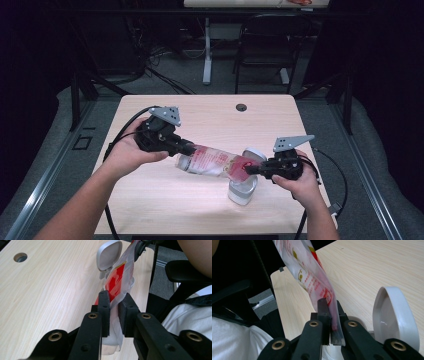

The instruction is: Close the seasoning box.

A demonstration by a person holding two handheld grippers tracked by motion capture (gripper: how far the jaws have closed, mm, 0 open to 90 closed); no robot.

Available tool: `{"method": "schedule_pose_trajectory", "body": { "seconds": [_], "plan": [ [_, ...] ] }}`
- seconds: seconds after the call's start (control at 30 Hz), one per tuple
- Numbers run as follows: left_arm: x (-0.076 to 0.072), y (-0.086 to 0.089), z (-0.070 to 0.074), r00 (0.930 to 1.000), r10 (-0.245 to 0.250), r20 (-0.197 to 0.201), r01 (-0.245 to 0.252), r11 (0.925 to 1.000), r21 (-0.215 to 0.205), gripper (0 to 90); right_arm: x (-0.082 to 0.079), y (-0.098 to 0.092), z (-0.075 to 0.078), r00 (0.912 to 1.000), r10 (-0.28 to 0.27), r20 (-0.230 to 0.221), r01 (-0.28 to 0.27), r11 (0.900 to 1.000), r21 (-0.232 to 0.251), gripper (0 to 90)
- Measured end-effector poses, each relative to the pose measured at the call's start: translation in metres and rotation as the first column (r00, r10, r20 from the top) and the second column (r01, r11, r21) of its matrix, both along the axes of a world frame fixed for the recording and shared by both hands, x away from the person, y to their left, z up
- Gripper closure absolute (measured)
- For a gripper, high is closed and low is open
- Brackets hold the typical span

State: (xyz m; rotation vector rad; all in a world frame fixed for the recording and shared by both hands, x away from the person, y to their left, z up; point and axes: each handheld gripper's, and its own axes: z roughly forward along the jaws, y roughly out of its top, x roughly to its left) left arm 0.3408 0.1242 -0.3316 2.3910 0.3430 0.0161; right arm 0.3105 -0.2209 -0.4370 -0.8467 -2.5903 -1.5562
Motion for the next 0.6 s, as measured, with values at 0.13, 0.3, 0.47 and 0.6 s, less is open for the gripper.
{"method": "schedule_pose_trajectory", "body": {
  "seconds": [0.13, 0.3, 0.47, 0.6],
  "plan": [
    [0.0000, -0.0001, -0.0001, 1.0000, 0.001, -0.002, -0.001, 1.0000, -0.002, 80.8, 0.0000, 0.0001, -0.0002, 1.0000, -0.003, 0.001, 0.003, 1.000, -0.001, 89.0],
    [-0.0003, -0.0009, 0.0002, 1.0000, 0.000, -0.004, 0.000, 1.0000, -0.007, 80.8, 0.0003, -0.0006, -0.0007, 1.0000, -0.005, -0.001, 0.005, 1.000, 0.000, 88.9],
    [-0.0002, -0.0015, 0.0005, 1.0000, 0.004, -0.006, -0.004, 0.9999, -0.010, 80.8, 0.0004, -0.0009, -0.0010, 1.0000, -0.006, 0.000, 0.006, 1.000, -0.001, 88.9],
    [0.0001, -0.0018, 0.0006, 1.0000, 0.005, -0.005, -0.005, 0.9999, -0.011, 80.8, 0.0005, -0.0012, -0.0012, 1.0000, -0.007, -0.001, 0.007, 1.000, -0.001, 88.9]
  ]
}}
